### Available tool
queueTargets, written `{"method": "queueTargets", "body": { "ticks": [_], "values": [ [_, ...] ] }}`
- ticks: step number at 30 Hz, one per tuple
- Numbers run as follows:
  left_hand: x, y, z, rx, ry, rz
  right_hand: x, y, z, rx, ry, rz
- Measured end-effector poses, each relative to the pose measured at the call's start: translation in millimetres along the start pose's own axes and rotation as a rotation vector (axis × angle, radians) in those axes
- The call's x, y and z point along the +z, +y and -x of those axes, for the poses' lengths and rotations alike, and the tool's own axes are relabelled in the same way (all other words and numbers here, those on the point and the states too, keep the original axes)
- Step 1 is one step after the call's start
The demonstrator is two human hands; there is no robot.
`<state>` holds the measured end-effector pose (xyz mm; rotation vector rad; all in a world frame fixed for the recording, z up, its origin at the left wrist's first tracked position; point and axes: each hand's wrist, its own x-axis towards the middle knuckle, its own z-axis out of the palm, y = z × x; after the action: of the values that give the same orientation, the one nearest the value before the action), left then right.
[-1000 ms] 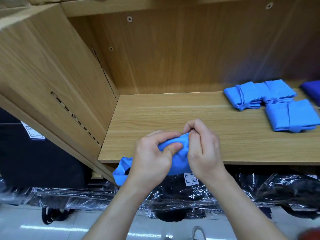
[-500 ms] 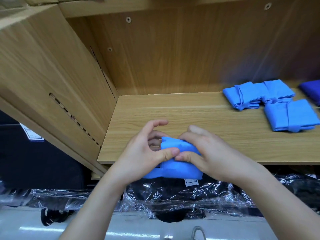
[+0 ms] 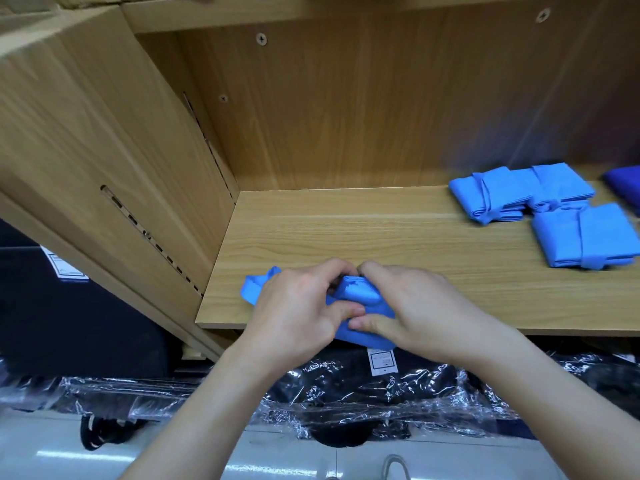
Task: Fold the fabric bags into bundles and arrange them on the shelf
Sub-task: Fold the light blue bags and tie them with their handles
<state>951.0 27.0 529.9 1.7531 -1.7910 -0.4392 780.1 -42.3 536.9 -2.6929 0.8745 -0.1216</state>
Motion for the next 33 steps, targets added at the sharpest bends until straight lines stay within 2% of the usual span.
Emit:
{"method": "queueTargets", "body": {
  "ticks": [3,6,8,14,18,21,25,27,31,33],
  "values": [
    [-17,-7,0,0.087,-0.07,-0.145,-2,16,-1,-0.084,0.077,-0.083],
    [-39,-23,5,0.179,-0.044,-0.444,-12,35,-1,-0.098,0.136,-0.099],
    [-46,-34,10,0.234,-0.035,-0.524,-18,42,-3,-0.13,0.177,-0.11],
    [-49,-43,11,0.444,0.01,-0.617,-21,49,-11,-0.181,0.178,-0.133],
    [-48,-38,10,0.599,-0.129,-0.578,-21,52,-16,-0.191,0.166,-0.119],
    [-57,-43,12,0.624,-0.148,-0.571,-25,65,-15,-0.176,0.173,0.01],
    [-71,-41,16,0.516,-0.111,-0.33,-24,78,-16,-0.13,0.147,-0.056],
    [-76,-30,21,0.423,-0.159,-0.166,-19,79,-19,-0.113,0.128,-0.129],
    [-89,-6,27,0.148,-0.312,0.433,-9,78,-23,-0.087,0.097,-0.332],
    [-89,-4,26,0.109,-0.286,0.77,-8,75,-26,-0.075,0.106,-0.431]
  ]
}}
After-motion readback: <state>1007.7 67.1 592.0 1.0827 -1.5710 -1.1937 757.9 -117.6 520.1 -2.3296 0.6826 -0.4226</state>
